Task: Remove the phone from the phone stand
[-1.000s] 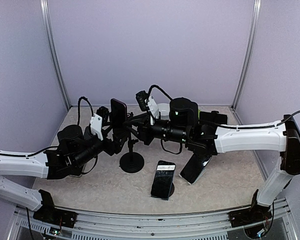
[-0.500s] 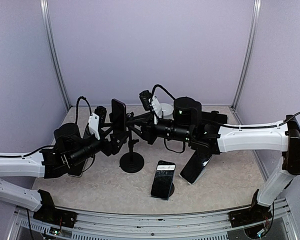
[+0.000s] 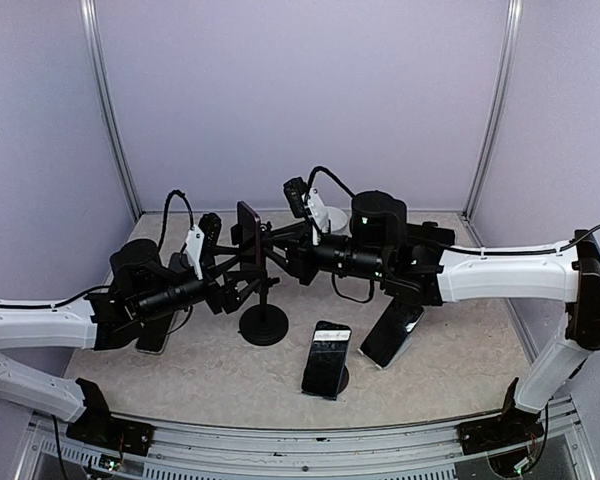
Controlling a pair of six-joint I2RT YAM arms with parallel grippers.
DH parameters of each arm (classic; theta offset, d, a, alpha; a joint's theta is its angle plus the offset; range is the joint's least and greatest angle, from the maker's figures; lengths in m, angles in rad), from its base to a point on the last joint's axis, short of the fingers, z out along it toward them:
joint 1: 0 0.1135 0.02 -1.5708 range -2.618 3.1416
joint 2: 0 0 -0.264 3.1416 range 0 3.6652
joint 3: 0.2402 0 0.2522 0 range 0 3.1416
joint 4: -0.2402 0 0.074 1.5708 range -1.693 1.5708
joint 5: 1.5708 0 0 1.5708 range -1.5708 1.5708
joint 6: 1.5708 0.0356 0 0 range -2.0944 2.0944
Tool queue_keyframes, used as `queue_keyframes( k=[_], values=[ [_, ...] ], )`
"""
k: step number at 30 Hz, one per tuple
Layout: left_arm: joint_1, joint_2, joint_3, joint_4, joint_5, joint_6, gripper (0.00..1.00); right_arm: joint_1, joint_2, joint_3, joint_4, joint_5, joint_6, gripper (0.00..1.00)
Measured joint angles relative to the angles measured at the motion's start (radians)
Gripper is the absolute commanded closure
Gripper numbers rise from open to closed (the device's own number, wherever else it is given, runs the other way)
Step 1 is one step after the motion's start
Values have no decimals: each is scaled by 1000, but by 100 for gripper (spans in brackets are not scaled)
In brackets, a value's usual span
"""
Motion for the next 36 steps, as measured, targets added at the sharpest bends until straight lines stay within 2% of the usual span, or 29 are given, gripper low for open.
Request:
queue_keyframes(
  k=[8, 15, 19, 23, 27, 32, 36],
  values=[
    [-81, -4, 2, -6, 35, 6, 78, -6, 0, 5, -2, 10, -5, 100],
    [-128, -109, 33, -112, 31, 3, 78, -4, 20, 24, -6, 10, -21, 100],
    [-133, -209, 33, -183, -47, -41, 75, -6, 25, 31, -7, 13, -23, 100],
    [-91, -312, 40, -351, -200, -138, 74, -11, 25, 31, -5, 11, -25, 100],
    [-5, -343, 49, -541, -292, -264, 75, -26, 25, 32, -1, -1, -23, 100],
    [48, -335, 51, -766, -370, -402, 74, -38, 31, 43, -4, -13, -23, 100],
    [83, -261, 71, -891, -384, -468, 73, -50, 41, 60, -10, -22, -23, 100]
  ],
)
